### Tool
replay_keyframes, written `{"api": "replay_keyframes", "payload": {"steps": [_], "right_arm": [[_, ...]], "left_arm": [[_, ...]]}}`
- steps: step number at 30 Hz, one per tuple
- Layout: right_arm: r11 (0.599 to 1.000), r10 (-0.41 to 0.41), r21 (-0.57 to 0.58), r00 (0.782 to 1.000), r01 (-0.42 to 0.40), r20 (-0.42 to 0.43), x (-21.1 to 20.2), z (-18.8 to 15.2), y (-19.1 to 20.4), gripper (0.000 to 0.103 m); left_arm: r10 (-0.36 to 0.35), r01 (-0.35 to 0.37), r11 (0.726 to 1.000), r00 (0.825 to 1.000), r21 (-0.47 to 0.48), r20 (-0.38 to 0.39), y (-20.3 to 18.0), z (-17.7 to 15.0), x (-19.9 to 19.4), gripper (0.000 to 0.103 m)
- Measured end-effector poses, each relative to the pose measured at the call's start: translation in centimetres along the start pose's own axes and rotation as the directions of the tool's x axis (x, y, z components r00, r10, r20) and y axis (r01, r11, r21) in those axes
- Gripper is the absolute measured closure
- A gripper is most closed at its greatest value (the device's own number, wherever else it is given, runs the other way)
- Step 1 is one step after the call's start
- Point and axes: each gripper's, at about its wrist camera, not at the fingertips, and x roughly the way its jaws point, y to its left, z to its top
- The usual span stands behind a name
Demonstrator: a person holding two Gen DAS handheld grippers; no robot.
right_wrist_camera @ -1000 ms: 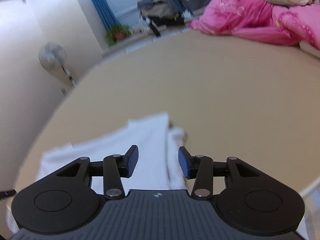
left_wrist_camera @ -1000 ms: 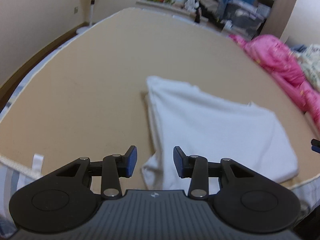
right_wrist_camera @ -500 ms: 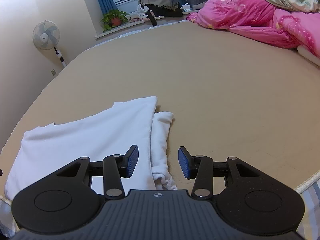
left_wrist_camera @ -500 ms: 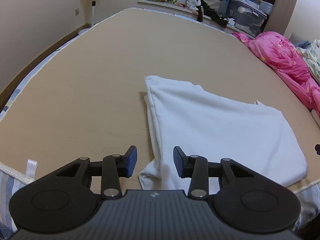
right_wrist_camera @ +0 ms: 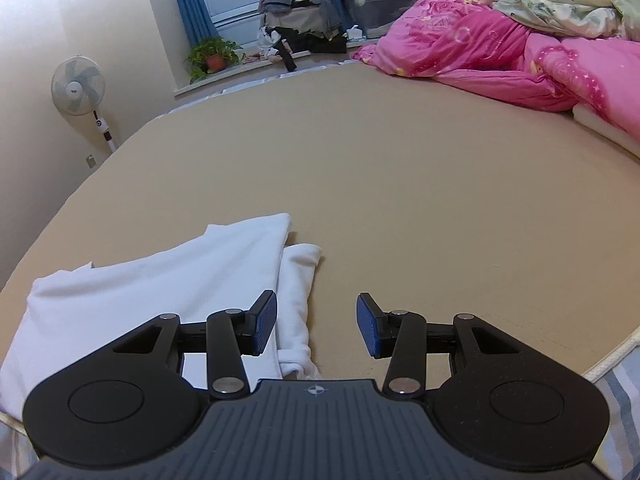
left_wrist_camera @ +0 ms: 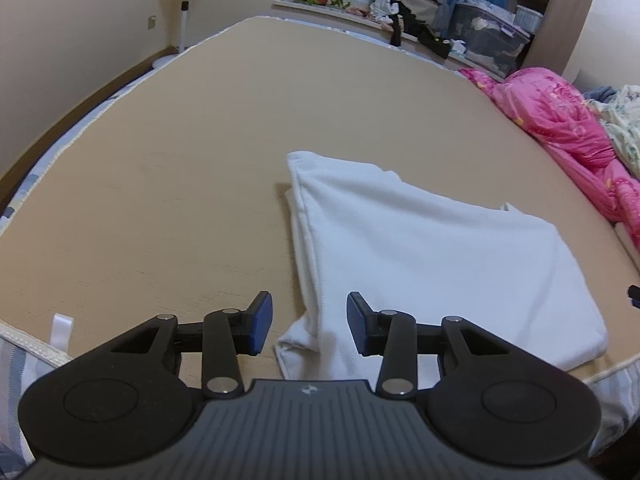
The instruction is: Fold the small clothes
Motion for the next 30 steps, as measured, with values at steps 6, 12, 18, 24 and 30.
{"api": "replay_keyframes", "payload": {"steps": [6, 12, 18, 24, 30], "right_arm": [[0.994, 0.093, 0.062, 0.990, -0.087, -0.105, 0.9, -0.6, -0.7, 0.056], [0.994, 0.108, 0.047, 0.974, -0.101, -0.198, 2.6, -1.6, 0.1, 0.056], [0.992, 0.123, 0.033, 0.955, -0.118, -0.269, 3.9, -2.5, 0.7, 0.056], [0.996, 0.075, -0.023, 0.947, -0.086, -0.313, 4.9, -3.3, 1.1, 0.056], [0.993, 0.114, -0.001, 0.963, -0.117, -0.246, 3.1, -2.4, 0.9, 0.098]], "left_arm": [[-0.031, 0.030, 0.999, 0.997, -0.016, -0.070, 0.3, -0.7, 0.7, 0.062], [-0.085, 0.070, 0.993, 0.985, -0.100, -0.152, 1.0, -1.0, 2.2, 0.059], [-0.074, 0.068, 0.997, 0.978, -0.037, -0.196, -0.1, -1.6, 3.1, 0.059], [-0.072, 0.068, 0.997, 0.976, -0.026, -0.205, -0.4, -1.9, 3.7, 0.079], [-0.055, 0.064, 0.995, 0.991, 0.072, -0.121, -1.4, -1.7, 2.3, 0.098]]}}
